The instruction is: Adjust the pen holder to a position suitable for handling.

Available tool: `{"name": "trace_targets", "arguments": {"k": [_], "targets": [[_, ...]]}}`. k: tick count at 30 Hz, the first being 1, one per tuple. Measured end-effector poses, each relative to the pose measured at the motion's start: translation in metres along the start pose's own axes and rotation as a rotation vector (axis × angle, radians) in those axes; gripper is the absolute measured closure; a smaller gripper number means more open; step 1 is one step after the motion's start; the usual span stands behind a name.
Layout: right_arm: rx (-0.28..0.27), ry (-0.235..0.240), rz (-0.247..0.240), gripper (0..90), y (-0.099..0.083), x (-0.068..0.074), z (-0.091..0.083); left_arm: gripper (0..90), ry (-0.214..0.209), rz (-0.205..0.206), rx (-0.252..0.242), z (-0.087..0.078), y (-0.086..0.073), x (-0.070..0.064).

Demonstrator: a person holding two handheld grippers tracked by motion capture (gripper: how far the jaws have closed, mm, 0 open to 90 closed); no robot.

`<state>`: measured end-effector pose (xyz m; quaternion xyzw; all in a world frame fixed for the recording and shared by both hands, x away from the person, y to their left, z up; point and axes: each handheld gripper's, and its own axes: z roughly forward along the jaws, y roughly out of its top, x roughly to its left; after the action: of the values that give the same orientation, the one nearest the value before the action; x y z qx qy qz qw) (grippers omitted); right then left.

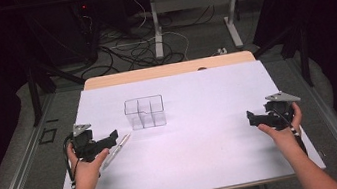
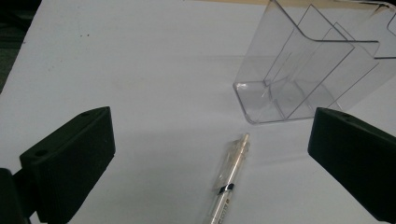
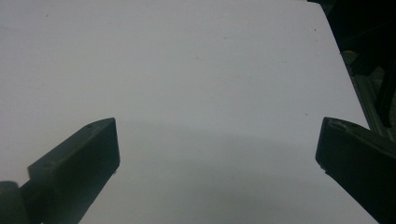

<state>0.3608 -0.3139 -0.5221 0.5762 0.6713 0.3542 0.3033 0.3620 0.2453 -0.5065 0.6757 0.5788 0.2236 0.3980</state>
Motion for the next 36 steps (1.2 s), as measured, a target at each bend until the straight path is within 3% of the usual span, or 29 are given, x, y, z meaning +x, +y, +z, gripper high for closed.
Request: {"name": "trace_targets", "arguments": {"k": [7,15,19,25,36], "targets": [[0.000,0.004,0.002,0.0,-0.001,-0.001,0.002,2.0,0.009,0.035,0.010,0.001,0.012,-0.011],[0.008,0.009,0.001,0.0,-0.001,0.001,0.003,12.0,0.056,0.058,-0.021,0.008,0.027,-0.016],[0.014,0.018,0.003,0.0,-0.002,0.002,0.004,16.4,0.059,0.053,-0.025,0.013,0.035,-0.016],[0.023,0.026,0.003,0.0,-0.003,0.002,0.006,29.4,0.061,0.071,-0.018,0.020,0.045,-0.020],[0.035,0.038,0.005,0.3,-0.004,0.003,0.009,66.7,0.071,0.129,0.027,0.038,0.055,-0.028]]}}
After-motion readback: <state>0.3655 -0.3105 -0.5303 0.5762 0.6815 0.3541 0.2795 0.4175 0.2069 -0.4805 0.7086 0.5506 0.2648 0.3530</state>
